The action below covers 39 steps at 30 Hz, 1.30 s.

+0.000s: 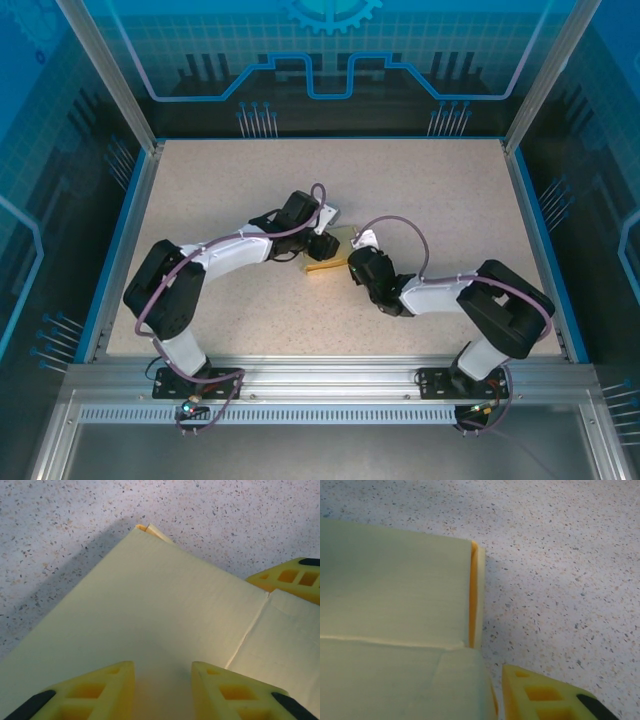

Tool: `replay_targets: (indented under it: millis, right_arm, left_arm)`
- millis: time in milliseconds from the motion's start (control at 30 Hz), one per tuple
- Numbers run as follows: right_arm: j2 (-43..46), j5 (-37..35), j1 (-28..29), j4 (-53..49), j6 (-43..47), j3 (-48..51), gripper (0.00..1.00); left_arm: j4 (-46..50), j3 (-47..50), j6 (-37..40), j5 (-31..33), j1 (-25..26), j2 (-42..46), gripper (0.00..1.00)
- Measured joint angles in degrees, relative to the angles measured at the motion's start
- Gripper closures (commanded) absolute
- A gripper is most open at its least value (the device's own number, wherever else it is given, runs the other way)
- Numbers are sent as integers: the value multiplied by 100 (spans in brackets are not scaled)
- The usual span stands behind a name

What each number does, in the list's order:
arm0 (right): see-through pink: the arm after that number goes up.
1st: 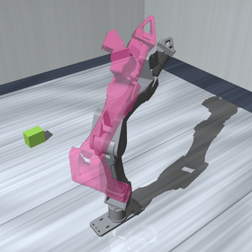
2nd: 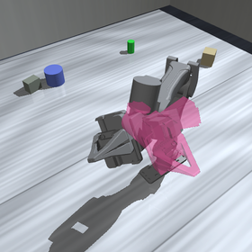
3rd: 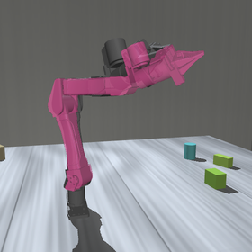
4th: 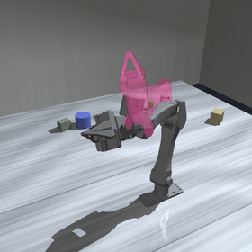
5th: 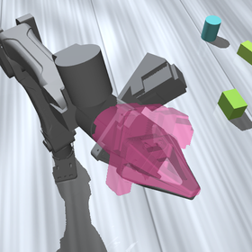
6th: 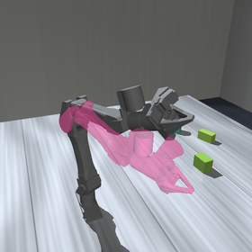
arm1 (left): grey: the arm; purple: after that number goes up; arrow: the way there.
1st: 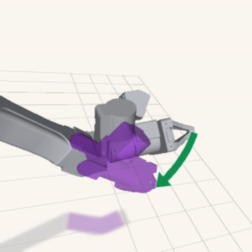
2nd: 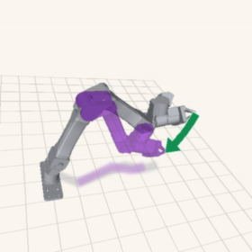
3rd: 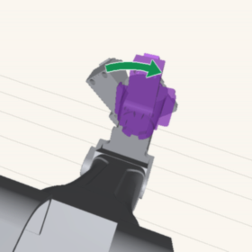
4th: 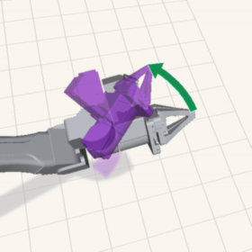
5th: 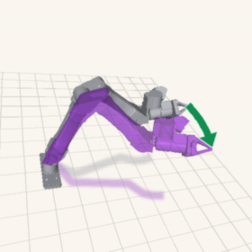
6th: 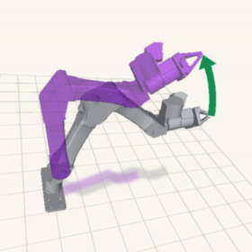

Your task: Fold the paper box

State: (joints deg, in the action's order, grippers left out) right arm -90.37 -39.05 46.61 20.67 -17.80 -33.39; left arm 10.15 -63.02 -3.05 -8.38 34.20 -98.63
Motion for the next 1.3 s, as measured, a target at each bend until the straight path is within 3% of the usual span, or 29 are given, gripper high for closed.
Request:
replay_targets:
  millis: [633,900,1300]
  right_arm:
    - [1878,212,125,-1189,116,334,56]
    - [1580,1005,-358,-1331,201,-221,52]
    - [50,1709,-780,-1281,109,-671,52]
  left_arm:
    - [-273,208,-186,109,28,-55,64]
    - [-599,544,-444,122,59,-55,64]
    - [-898,636,-608,153,120,-109,63]
